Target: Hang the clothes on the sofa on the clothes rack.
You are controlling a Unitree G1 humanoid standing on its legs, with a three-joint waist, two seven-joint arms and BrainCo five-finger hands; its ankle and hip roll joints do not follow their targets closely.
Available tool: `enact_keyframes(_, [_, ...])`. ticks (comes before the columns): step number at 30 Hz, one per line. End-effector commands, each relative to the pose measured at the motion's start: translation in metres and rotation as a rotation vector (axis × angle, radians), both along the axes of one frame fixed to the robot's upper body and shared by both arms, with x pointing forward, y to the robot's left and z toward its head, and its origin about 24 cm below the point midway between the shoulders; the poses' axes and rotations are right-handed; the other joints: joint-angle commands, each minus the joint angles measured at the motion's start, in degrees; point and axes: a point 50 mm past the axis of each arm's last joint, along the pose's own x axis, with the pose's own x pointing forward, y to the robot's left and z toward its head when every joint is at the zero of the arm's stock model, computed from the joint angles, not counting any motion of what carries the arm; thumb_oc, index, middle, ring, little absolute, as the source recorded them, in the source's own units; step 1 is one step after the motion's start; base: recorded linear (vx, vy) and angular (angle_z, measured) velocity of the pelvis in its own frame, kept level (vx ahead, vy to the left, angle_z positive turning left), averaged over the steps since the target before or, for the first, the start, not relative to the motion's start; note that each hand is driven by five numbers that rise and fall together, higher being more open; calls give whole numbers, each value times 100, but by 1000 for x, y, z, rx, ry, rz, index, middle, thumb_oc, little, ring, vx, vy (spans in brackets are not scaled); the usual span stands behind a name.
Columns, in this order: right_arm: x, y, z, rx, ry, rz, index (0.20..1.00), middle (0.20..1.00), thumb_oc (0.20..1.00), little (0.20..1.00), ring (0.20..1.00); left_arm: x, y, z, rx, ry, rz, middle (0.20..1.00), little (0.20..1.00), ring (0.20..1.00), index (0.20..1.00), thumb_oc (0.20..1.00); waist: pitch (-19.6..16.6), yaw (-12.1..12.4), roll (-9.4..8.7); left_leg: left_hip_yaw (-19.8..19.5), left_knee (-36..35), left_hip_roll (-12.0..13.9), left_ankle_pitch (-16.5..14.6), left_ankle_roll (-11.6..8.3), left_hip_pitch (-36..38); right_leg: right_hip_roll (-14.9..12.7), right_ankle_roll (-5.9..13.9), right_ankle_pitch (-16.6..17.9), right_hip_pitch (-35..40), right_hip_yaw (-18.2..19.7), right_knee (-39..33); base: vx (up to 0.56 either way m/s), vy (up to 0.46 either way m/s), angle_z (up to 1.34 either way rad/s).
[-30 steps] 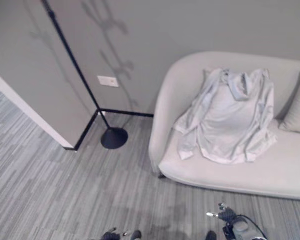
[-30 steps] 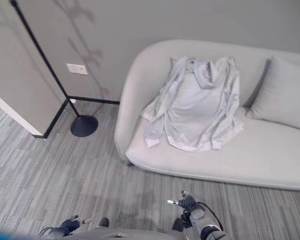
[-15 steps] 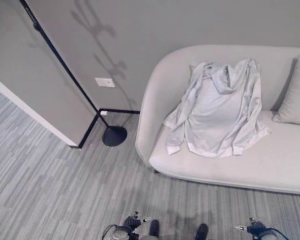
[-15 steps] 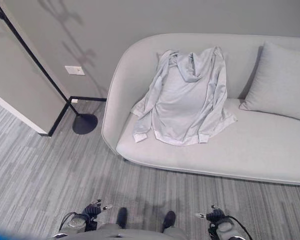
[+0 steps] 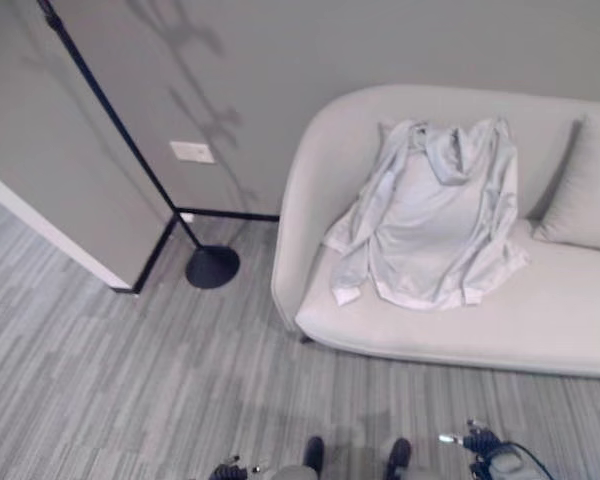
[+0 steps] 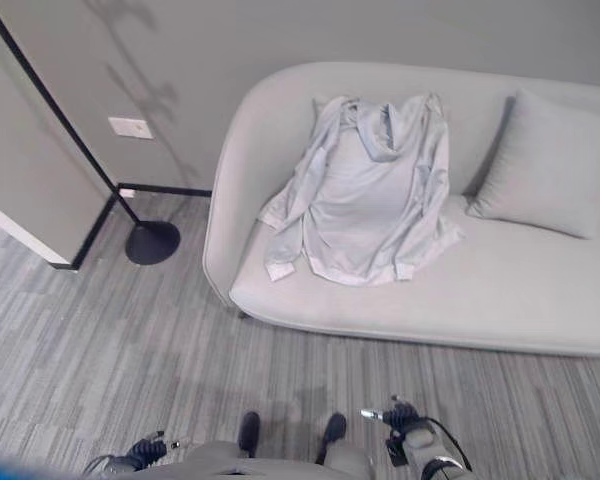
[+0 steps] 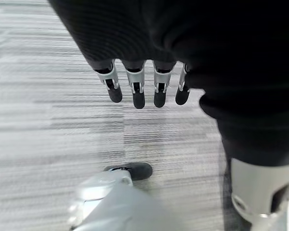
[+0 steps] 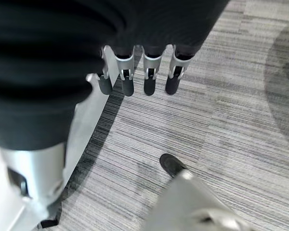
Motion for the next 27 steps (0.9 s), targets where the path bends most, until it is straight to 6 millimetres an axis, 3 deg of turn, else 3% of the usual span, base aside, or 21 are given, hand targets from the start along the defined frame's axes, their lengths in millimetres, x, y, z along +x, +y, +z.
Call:
enact_keyframes(1, [9, -2, 5, -4, -42, 16, 1000, 1000, 1000, 1000, 1000, 0, 11, 3, 36, 3, -2, 1000, 1000, 1000, 1000, 1000, -42, 160, -54, -199, 129, -227, -151, -132, -92, -337, 69, -99, 328, 17, -369, 210, -325, 10])
enact_keyframes(2, [14, 0, 7, 7, -63, -1, 1000, 1000, 1000, 1000, 1000, 6, 20, 7, 58, -25, 30, 1000, 1000, 1000, 1000, 1000, 8, 173, -92, -397, 215, 37, -327, -257, -112, -745, 183, 336, 150, 413, -983, 288, -441, 5])
enact_keyframes(3, [16, 1, 7, 9, -68, -5, 1000, 1000, 1000, 1000, 1000, 5, 23, 8, 64, -26, 39, 1000, 1000, 1000, 1000, 1000, 18, 179, -97, -429, 181, 151, -371, -319, -49, -874, 272, 504, 108, 454, -1233, 252, -400, 4])
enact_keyframes(4, [15, 1, 7, 9, -67, -5, 1000, 1000, 1000, 1000, 1000, 5, 22, 8, 64, -25, 39, 1000, 1000, 1000, 1000, 1000, 30, 183, -83, -427, 172, 170, -379, -324, -23, -854, 270, 509, 140, 446, -1252, 178, -264, 8])
enact_keyframes(6, [20, 3, 9, 14, -82, 3, 1000, 1000, 1000, 1000, 1000, 7, 27, 10, 79, -37, 53, 1000, 1000, 1000, 1000, 1000, 26, 170, -73, -413, 46, 451, -444, -477, 178, -1098, 440, 848, 47, 380, -1631, 221, -337, 6])
enact_keyframes(8, [23, 5, 10, 17, -96, 4, 1000, 1000, 1000, 1000, 1000, 10, 27, 11, 84, -49, 50, 1000, 1000, 1000, 1000, 1000, 13, 120, -87, -334, 32, 696, -544, -660, 341, -1207, 440, 1126, -134, 253, -1813, 319, -561, 6])
enact_keyframes(9, [26, 5, 11, 11, -105, 10, 1000, 1000, 1000, 1000, 1000, 16, 23, 12, 74, -67, 48, 1000, 1000, 1000, 1000, 1000, 31, 51, -101, -146, 32, 940, -616, -835, 514, -1231, 440, 1237, -238, -34, -1816, 372, -679, -3])
enact_keyframes(10, [24, 4, 11, 6, -98, 14, 1000, 1000, 1000, 1000, 1000, 19, 20, 11, 67, -73, 34, 1000, 1000, 1000, 1000, 1000, 6, -1, -132, -144, 32, 968, -628, -884, 515, -1198, 440, 997, -142, -53, -1827, 545, -1071, -4])
enact_keyframes(11, [21, 3, 10, -15, -88, 40, 1000, 1000, 1000, 1000, 1000, 28, 9, 11, 32, -115, 48, 1000, 1000, 1000, 1000, 1000, -45, -149, -201, 40, 32, 1290, -460, -1070, 485, -999, 440, 862, -45, -95, -1727, 557, -1175, 20])
enact_keyframes(12, [16, -4, 10, -31, -87, 32, 1000, 1000, 1000, 1000, 1000, 31, -7, 8, -22, -152, 105, 1000, 1000, 1000, 1000, 1000, -113, -213, -113, -182, 32, 1504, 8, -1143, 195, -758, 440, 575, 75, -191, -1578, 458, -1022, 64])
enact_keyframes(13, [16, -4, 10, -31, -87, 32, 1000, 1000, 1000, 1000, 1000, 32, -7, 8, -22, -152, 105, 1000, 1000, 1000, 1000, 1000, -128, -226, -123, -195, 32, 1489, 19, -1139, 168, -774, 440, 581, 58, -197, -1578, 304, -672, 84])
enact_keyframes(14, [11, -14, 11, -43, -92, 2, 1000, 1000, 1000, 1000, 1000, 39, -17, 8, -52, -185, 100, 1000, 1000, 1000, 1000, 1000, -174, -236, -51, -236, 32, 1510, 586, -1095, -82, -566, 396, 358, 205, -236, -1639, 179, -365, 50])
enact_keyframes(15, [9, -20, 11, -66, -80, 1, 1000, 1000, 1000, 1000, 1000, 42, -21, 9, -62, -198, 76, 1000, 1000, 1000, 1000, 1000, -196, -229, -43, -246, 32, 1439, 704, -1028, -143, -495, 329, 284, 274, -276, -1688, 316, -540, 39])
enact_keyframes(16, [4, -31, 12, -92, -62, -8, 1000, 1000, 1000, 1000, 1000, 43, -25, 9, -64, -198, 32, 1000, 1000, 1000, 1000, 1000, -229, -150, -20, -437, 32, 1058, 425, -822, -142, -343, 224, 147, 436, -250, -1810, 259, -387, 16])
enact_keyframes(18, [2, -35, 13, -83, -62, -41, 1000, 1000, 1000, 1000, 1000, 39, -22, 8, -60, -174, 16, 1000, 1000, 1000, 1000, 1000, -262, -106, -45, -448, 32, 327, 214, -632, -426, -199, 167, -34, 655, -254, -1827, 234, -279, 6])
enact_keyframes(19, [2, -35, 13, -83, -62, -41, 1000, 1000, 1000, 1000, 1000, 39, -22, 8, -60, -174, 16, 1000, 1000, 1000, 1000, 1000, -260, -106, -48, -446, 32, 324, 210, -630, -420, -202, 170, -40, 661, -253, -1827, 211, -174, 4])
enact_keyframes(20, [3, -35, 13, -77, -74, -55, 1000, 1000, 1000, 1000, 1000, 36, -20, 7, -58, -164, 16, 1000, 1000, 1000, 1000, 1000, -208, -15, -2, -410, 32, -27, 308, -609, -842, -106, 134, -111, 692, -230, -1827, 139, -65, 8])
enact_keyframes(21, [3, -33, 13, -74, -74, -59, 1000, 1000, 1000, 1000, 1000, 34, -18, 7, -53, -153, 10, 1000, 1000, 1000, 1000, 1000, -177, 35, 6, -442, 32, -208, 269, -602, -1047, -67, 121, -153, 707, -170, -1827, 187, -60, 1])
enact_keyframes(22, [4, -33, 13, -73, -76, -63, 1000, 1000, 1000, 1000, 1000, 31, -17, 6, -49, -137, 6, 1000, 1000, 1000, 1000, 1000, -138, 66, 8, -493, 32, -341, 233, -601, -1154, -33, 104, -172, 741, -108, -1827, 156, 22, -15])
enact_keyframes(24, [6, -29, 12, -69, -74, -40, 1000, 1000, 1000, 1000, 1000, 19, -16, 2, -47, -95, 12, 1000, 1000, 1000, 1000, 1000, -195, 78, 112, -503, 32, -335, 230, -554, -1059, 66, 94, -161, 781, -27, -1827, 185, 97, -64])
enact_keyframes(27, [-2, -20, 7, -49, -50, -35, 1000, 1000, 1000, 1000, 1000, -2, -14, -4, -39, -19, -7, 1000, 1000, 1000, 1000, 1000, -281, 43, 107, -299, 32, -353, 288, -449, -784, -42, 124, -124, 916, 82, -1827, 256, 245, -67])
